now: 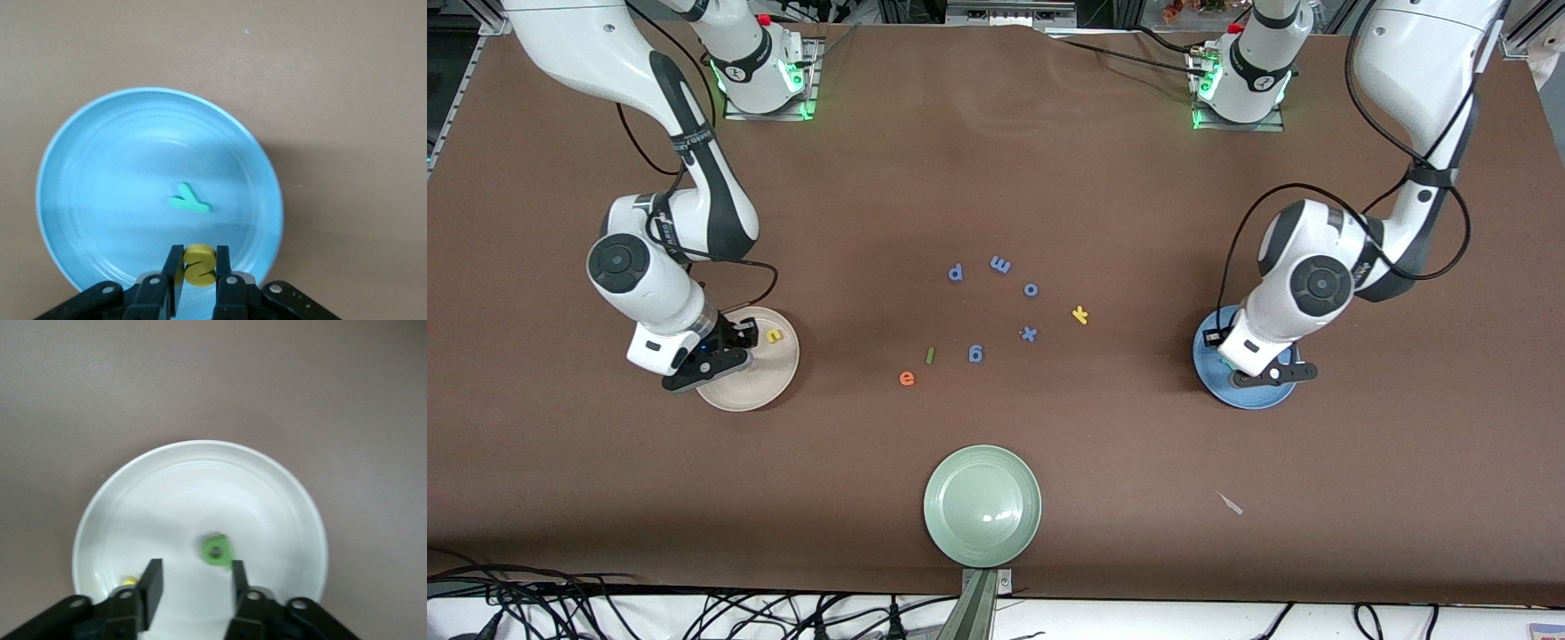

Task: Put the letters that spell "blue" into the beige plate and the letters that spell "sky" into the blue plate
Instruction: 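Drop the 2 in the blue plate while the right gripper drops the a, then grasp the x with the left gripper while the right gripper grasps the e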

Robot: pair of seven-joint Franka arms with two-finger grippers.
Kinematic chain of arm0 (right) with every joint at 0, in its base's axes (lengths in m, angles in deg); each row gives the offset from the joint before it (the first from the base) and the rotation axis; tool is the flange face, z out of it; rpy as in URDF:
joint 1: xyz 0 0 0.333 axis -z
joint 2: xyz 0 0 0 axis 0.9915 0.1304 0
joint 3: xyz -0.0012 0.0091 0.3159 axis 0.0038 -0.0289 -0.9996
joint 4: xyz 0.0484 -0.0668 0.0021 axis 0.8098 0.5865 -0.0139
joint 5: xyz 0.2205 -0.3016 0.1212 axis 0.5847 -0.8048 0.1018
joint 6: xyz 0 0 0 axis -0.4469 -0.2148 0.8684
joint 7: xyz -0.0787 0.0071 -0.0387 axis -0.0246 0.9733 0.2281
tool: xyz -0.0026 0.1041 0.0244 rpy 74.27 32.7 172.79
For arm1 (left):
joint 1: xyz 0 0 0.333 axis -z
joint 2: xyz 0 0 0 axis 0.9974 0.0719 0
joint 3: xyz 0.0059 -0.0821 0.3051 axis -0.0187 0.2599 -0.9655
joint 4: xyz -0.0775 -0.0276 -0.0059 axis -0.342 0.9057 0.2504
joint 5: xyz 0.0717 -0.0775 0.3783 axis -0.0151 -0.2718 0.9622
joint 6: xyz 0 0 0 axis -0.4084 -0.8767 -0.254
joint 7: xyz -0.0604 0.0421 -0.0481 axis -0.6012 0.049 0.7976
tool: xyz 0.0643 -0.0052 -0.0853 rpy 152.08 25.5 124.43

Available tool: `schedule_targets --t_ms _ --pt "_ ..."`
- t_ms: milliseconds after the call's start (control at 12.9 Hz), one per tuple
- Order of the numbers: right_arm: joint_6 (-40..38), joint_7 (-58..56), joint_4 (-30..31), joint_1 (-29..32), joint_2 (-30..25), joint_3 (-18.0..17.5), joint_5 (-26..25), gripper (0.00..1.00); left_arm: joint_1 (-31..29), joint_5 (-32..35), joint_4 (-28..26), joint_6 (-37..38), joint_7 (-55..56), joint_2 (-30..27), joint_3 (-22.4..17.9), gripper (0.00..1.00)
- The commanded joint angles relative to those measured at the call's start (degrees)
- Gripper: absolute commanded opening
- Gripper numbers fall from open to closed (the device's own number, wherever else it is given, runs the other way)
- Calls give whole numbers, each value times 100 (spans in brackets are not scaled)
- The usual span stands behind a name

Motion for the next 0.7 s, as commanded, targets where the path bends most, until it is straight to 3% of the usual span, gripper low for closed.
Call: schedule_targets --t_ms 0,232,310,465,619 --pt "47 1021 -130 -130 114 -431 40 79 86 124 42 81 -130 -50 101 100" --pt "-6 2489 -1481 -525 1034 -836 40 79 455 45 235 449 107 -76 267 100" --pt "-6 2641 -1842 -630 1333 -855 49 78 473 44 253 459 134 -68 503 100" --pt "46 3062 -2108 -894 1660 -855 171 77 535 36 271 415 718 54 847 100" --pt "47 3510 -2590 -1044 2072 -837 234 77 841 45 341 223 1606 283 883 100"
